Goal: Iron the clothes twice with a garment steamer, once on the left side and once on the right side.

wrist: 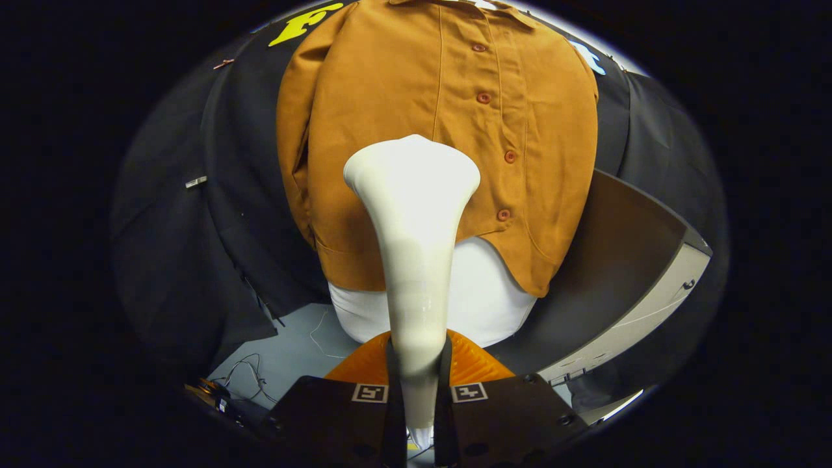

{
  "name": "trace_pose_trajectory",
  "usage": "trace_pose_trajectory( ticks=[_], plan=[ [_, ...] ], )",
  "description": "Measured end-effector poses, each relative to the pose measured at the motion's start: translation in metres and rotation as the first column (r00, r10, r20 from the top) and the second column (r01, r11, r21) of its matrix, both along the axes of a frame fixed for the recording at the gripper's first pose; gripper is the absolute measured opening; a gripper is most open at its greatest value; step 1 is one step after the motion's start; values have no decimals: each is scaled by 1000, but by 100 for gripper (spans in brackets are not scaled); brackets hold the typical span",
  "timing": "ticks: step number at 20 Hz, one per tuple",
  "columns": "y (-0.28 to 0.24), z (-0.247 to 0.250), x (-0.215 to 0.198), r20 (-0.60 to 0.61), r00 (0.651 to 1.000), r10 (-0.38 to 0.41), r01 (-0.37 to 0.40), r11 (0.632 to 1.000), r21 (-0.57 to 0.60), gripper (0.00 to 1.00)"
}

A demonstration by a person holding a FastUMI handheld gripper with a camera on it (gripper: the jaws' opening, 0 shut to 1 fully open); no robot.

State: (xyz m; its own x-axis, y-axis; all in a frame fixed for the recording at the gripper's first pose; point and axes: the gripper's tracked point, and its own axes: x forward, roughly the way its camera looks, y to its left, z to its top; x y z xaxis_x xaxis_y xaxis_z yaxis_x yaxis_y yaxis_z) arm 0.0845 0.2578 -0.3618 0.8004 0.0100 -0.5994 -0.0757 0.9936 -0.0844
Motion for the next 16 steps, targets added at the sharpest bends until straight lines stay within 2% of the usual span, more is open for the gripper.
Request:
trace_pose_trajectory(
  ticks=[8, 16],
  plan=[
    [-29, 96, -15, 111, 993, -33, 27, 998, 55, 20],
    [-55, 180, -29, 194, 980, -45, 33, 997, 64, 20]
  ],
)
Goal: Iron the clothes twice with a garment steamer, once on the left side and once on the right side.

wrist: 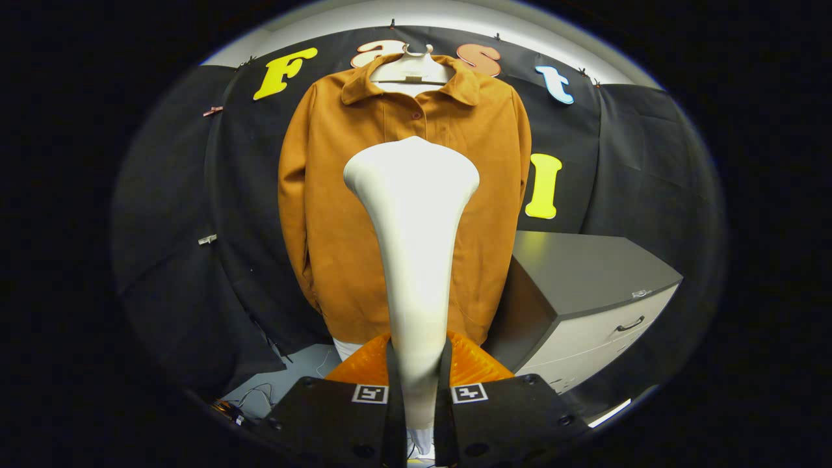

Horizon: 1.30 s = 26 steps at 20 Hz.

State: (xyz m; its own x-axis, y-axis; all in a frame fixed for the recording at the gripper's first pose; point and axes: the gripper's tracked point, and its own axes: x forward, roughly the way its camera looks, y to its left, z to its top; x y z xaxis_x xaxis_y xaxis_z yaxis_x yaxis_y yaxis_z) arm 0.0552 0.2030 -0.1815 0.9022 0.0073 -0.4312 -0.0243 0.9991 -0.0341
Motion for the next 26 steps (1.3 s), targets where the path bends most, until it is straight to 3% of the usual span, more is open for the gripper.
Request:
trace_pose_trajectory(
  ticks=[9, 19, 26],
  plan=[
    [-12, 81, -4, 117, 993, -19, 16, 999, 29, 20],
    [-22, 167, -21, 244, 970, 15, -22, 999, 29, 20],
    [-34, 204, -30, 307, 952, 7, -17, 999, 31, 20]
  ],
)
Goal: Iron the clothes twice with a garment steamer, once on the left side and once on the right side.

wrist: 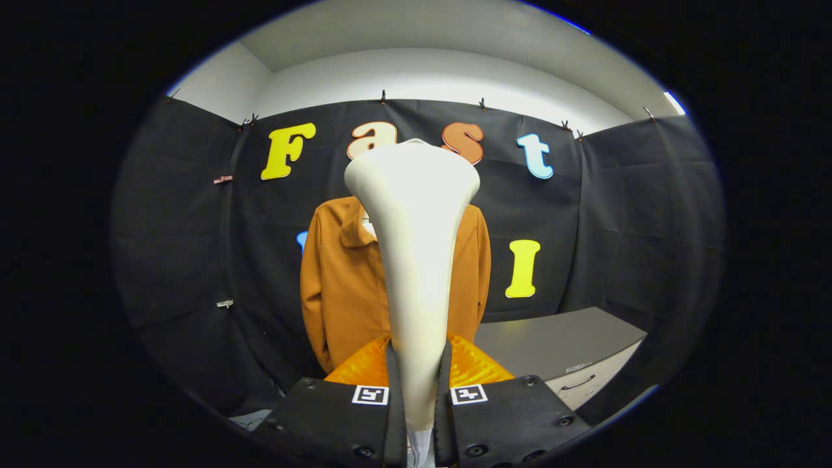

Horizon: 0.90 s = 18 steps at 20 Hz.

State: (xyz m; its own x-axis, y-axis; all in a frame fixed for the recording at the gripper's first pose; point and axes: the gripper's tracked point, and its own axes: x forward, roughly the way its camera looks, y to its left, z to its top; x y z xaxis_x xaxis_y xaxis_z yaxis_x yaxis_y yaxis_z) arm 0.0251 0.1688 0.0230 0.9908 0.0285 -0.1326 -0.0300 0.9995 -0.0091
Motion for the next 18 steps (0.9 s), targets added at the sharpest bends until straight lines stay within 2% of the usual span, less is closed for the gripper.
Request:
trace_pose_trajectory(
  ticks=[18],
  plan=[
    [-11, 17, -10, 32, 999, -16, 16, 1000, 10, 20]
  ],
)
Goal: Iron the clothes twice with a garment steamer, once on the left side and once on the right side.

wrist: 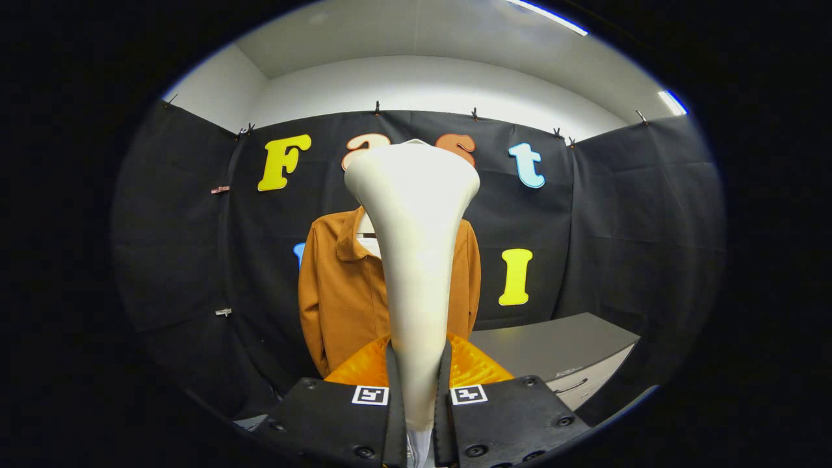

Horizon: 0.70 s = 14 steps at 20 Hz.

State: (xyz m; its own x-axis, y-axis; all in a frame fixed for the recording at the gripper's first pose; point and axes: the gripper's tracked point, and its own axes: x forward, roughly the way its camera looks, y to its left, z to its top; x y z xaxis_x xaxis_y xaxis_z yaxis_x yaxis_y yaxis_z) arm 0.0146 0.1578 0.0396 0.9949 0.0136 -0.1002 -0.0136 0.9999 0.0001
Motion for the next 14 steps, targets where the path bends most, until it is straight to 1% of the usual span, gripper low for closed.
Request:
trace_pose_trajectory(
  ticks=[14],
  plan=[
    [3, -4, 0, -10, 1000, 2, -2, 1000, 7, 20]
  ],
)
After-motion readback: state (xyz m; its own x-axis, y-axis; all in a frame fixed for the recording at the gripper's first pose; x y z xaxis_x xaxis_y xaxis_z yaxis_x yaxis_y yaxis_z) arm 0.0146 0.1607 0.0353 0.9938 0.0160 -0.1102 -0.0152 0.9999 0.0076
